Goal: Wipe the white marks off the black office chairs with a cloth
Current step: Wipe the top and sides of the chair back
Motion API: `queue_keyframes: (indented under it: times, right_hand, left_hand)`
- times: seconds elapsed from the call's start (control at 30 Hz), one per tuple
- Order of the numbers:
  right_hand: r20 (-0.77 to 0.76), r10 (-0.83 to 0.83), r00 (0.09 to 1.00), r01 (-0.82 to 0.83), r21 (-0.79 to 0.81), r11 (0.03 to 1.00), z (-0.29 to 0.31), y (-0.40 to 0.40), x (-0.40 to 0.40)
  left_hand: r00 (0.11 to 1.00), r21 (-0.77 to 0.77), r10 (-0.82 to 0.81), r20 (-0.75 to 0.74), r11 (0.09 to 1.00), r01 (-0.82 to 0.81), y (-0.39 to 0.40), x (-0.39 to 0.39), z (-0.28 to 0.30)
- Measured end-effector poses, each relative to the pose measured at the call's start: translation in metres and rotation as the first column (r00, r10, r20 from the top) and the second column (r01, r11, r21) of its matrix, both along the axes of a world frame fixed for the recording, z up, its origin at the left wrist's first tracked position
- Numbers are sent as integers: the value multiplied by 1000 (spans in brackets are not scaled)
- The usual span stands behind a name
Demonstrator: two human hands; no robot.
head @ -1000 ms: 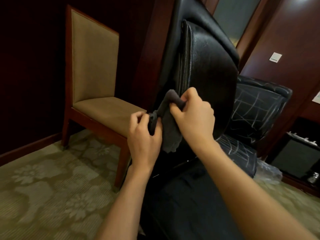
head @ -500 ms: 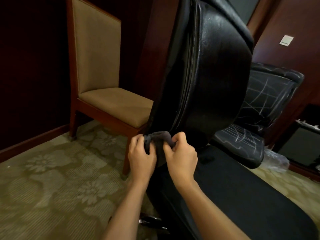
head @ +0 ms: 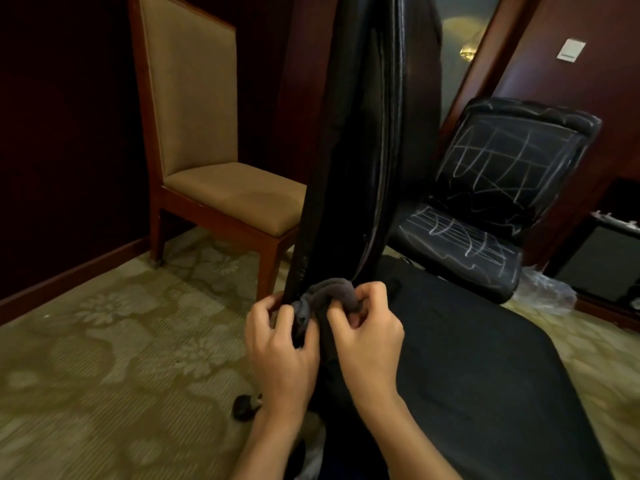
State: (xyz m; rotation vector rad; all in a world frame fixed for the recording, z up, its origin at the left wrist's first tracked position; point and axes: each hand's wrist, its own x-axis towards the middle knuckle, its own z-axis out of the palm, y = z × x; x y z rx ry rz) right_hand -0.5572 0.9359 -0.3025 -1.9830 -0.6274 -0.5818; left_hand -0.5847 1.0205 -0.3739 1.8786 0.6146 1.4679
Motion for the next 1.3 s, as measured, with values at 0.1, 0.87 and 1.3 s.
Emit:
queue_keyframes:
  times: [0.1, 0.87, 1.3]
  right_hand:
    - [-86, 28, 996, -26, 23, 999, -4, -16, -21]
    - [55, 126, 990, -126, 0, 992, 77, -123, -31]
    - [-23, 93, 995, -90, 112, 990, 30, -119, -60]
  left_hand:
    - [992, -13, -101, 72, 995, 102, -26, -21, -1]
    - [995, -45, -2, -97, 999, -2, -146, -76, 75]
    - [995, 11, -89, -39, 996, 89, -141, -105, 56]
